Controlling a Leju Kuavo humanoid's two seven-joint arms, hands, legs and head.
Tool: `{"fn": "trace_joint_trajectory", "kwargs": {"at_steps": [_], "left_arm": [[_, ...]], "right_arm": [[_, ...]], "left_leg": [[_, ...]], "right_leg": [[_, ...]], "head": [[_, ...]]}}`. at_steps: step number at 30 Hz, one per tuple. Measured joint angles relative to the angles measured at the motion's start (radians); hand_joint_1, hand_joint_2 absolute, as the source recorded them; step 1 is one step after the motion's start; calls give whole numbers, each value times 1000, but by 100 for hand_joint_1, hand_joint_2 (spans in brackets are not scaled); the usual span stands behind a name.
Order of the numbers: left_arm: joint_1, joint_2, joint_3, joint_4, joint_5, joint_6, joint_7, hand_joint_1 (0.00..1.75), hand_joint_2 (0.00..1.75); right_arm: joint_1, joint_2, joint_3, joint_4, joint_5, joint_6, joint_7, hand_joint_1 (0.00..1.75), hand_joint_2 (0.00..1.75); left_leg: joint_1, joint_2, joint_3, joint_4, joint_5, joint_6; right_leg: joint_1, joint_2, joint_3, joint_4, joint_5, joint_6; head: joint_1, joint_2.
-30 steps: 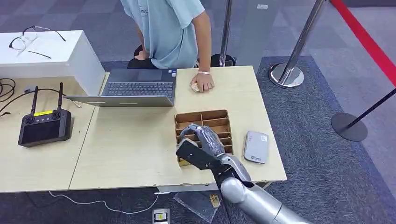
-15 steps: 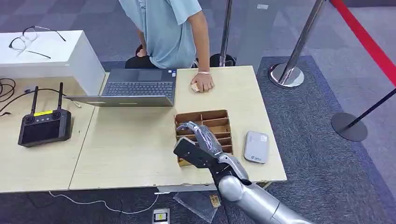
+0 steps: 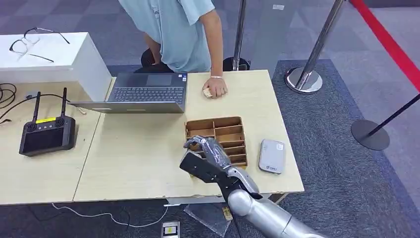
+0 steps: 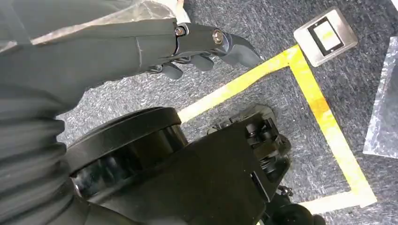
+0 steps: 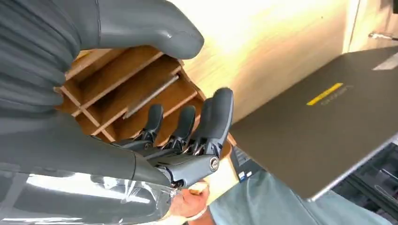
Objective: Pass the card to the sensor for recognition and then transmit it.
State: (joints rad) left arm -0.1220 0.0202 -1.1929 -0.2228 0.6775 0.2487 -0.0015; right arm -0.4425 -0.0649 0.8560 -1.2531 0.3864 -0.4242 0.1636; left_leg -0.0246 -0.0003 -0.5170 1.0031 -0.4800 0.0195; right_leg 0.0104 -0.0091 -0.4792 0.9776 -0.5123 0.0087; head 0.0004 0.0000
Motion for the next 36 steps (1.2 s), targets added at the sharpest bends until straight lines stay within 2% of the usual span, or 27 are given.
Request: {"fn": "trace_joint_trajectory", "kwargs": {"at_steps": [1,14,17,19,20,23,27,33,36], "left_arm": [[0,0,0,0,0,0,0,0,175],[0,-1,0,0,0,-3,1,0,175],[0,-1,0,0,-2,-3,0,0,175],[0,-1,0,0,-3,-3,0,0,175],[0,-2,0,0,-4,-3,-1,0,175],[0,-2,0,0,-5,-3,0,0,175],[0,-2,0,0,-6,-4,-1,0,175],[0,-3,0,0,-7,-6,0,0,175],[0,-3,0,0,-7,-6,-1,0,175]], "right_arm": [[0,1,2,5,-2,-1,-1,70,175],[0,14,10,28,1,-10,-9,61,175],[-2,15,11,28,8,-12,-8,68,175],[-7,15,11,28,14,-18,-6,91,175],[-10,14,11,28,16,-18,-2,96,175],[-17,13,10,28,24,-19,7,86,175],[-19,8,10,28,44,-23,22,94,175],[-19,-1,9,29,79,-34,33,82,175],[-19,-4,9,29,89,-37,35,70,175]], "left_leg": [[0,0,0,0,0,0],[0,0,0,0,0,0],[0,0,0,0,0,0],[0,0,0,0,0,0],[0,0,0,0,0,0],[0,0,0,0,0,0],[0,0,0,0,0,0],[0,0,0,0,0,0],[0,0,0,0,0,0]], "right_leg": [[0,0,0,0,0,0],[0,0,0,0,0,0],[0,0,0,0,0,0],[0,0,0,0,0,0],[0,0,0,0,0,0],[0,0,0,0,0,0],[0,0,0,0,0,0],[0,0,0,0,0,0],[0,0,0,0,0,0]], "head": [[0,0],[0,0],[0,0],[0,0],[0,0],[0,0],[0,0],[0,0],[0,0]]}}
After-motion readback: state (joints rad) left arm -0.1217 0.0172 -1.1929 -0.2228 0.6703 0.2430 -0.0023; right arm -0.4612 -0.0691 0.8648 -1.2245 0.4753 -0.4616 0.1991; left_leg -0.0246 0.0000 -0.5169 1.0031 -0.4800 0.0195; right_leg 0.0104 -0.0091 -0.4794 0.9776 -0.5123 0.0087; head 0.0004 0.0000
